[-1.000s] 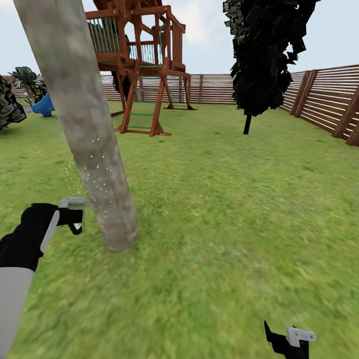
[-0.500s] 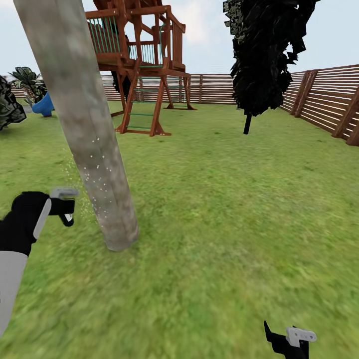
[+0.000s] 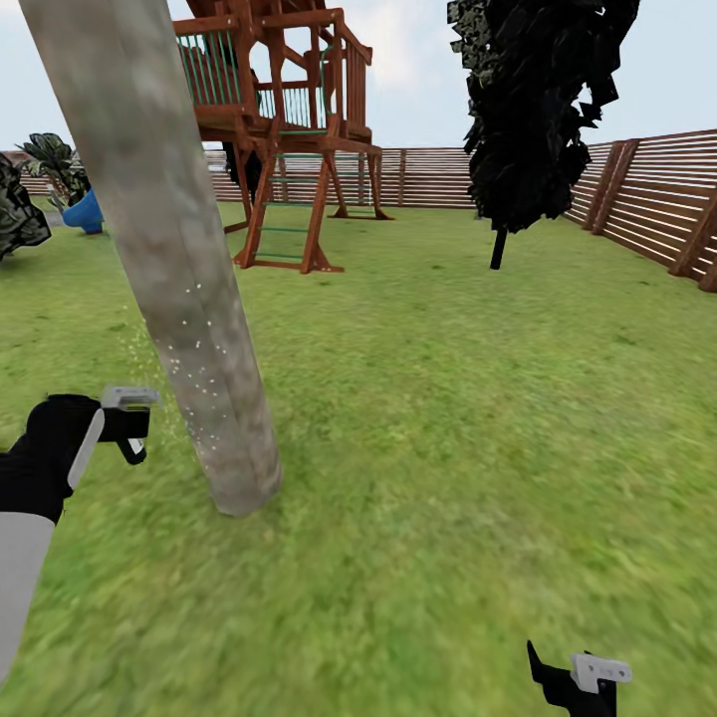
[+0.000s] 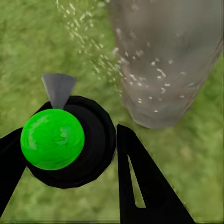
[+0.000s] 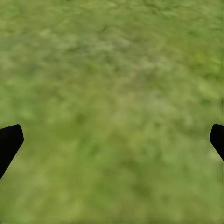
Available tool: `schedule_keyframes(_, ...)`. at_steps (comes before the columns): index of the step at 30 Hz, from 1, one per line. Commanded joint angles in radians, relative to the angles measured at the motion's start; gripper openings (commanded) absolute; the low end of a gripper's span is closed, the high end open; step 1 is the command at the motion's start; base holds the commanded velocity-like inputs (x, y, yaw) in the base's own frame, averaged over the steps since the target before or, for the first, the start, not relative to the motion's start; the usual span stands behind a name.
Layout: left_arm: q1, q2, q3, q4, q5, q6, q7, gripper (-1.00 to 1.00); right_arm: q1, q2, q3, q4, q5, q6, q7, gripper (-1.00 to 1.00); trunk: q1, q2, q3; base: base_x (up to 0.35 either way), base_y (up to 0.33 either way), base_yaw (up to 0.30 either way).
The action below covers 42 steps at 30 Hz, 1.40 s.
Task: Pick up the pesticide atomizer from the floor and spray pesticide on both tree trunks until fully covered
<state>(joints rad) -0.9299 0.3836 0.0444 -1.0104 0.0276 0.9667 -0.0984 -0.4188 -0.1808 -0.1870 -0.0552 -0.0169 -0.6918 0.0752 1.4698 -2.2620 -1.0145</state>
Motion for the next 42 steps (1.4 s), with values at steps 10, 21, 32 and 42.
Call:
schedule_keyframes(10,0.199,-0.198,0.011,0.260,0.013,-0.447,0.258,-1.00,0.000,0.001,0.001,0.000,0.001,0.000,0.000,1.00,0.000,0.000,0.000,0.000,0.000,0.000)
schedule_keyframes(21,0.241,-0.217,0.011,0.271,0.035,-0.466,0.283,-1.00,0.000,0.001,0.001,0.000,0.001,0.000,0.001,1.00,0.000,0.000,0.000,0.000,-0.196,0.000)
schedule_keyframes(32,0.243,-0.225,0.103,0.278,0.027,-0.540,0.356,-1.00,0.000,0.002,0.001,0.000,0.002,0.000,0.002,1.00,0.000,0.000,0.000,0.000,-0.279,0.164)
schedule_keyframes(42,0.243,-0.239,0.084,0.279,0.028,-0.461,0.395,-1.00,0.000,0.001,0.001,0.000,0.002,0.000,0.002,1.00,0.000,0.000,0.000,0.023,-0.279,0.170)
